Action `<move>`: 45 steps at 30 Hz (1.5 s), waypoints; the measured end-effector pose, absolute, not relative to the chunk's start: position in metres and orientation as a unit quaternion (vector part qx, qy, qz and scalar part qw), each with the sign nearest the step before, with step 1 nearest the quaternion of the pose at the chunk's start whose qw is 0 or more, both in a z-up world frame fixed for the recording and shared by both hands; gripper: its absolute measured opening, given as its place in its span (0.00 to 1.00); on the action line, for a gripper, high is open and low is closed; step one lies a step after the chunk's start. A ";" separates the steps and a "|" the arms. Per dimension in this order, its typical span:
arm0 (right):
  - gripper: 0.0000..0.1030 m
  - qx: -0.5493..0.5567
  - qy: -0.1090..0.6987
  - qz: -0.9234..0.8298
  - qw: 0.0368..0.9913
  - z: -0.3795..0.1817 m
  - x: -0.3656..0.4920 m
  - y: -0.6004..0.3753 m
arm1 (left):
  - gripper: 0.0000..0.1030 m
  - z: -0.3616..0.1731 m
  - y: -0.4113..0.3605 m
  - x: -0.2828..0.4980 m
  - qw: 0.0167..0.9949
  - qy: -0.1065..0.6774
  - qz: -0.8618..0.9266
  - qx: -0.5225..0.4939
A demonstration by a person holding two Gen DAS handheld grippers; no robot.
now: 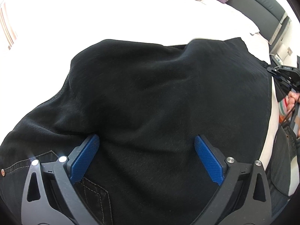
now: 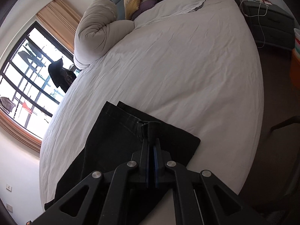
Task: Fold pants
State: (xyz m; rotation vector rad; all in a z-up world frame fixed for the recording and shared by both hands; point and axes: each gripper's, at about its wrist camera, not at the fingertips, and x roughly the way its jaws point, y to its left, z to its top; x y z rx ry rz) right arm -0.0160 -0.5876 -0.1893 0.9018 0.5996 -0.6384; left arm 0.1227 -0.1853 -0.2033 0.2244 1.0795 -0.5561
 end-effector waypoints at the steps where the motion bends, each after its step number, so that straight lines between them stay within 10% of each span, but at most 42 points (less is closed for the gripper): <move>1: 0.04 0.423 0.274 -0.302 0.809 -0.187 -0.019 -0.588 | 1.00 -0.204 -0.185 0.123 0.817 0.506 -0.259 0.101; 26: 0.03 0.439 0.326 -0.289 0.786 -0.212 -0.029 -0.609 | 1.00 -0.202 -0.162 0.129 0.825 0.495 -0.256 0.093; 30: 0.25 0.387 0.356 -0.368 0.767 -0.182 -0.035 -0.609 | 1.00 -0.188 -0.149 0.133 0.829 0.495 -0.254 0.057; 41: 0.33 0.340 0.460 0.032 0.820 -0.183 0.111 -0.473 | 0.97 -0.173 -0.181 0.206 0.762 0.512 -0.393 0.049; 45: 0.00 0.392 0.461 0.001 0.796 -0.220 0.095 -0.494 | 0.95 -0.195 -0.184 0.243 0.772 0.513 -0.370 0.064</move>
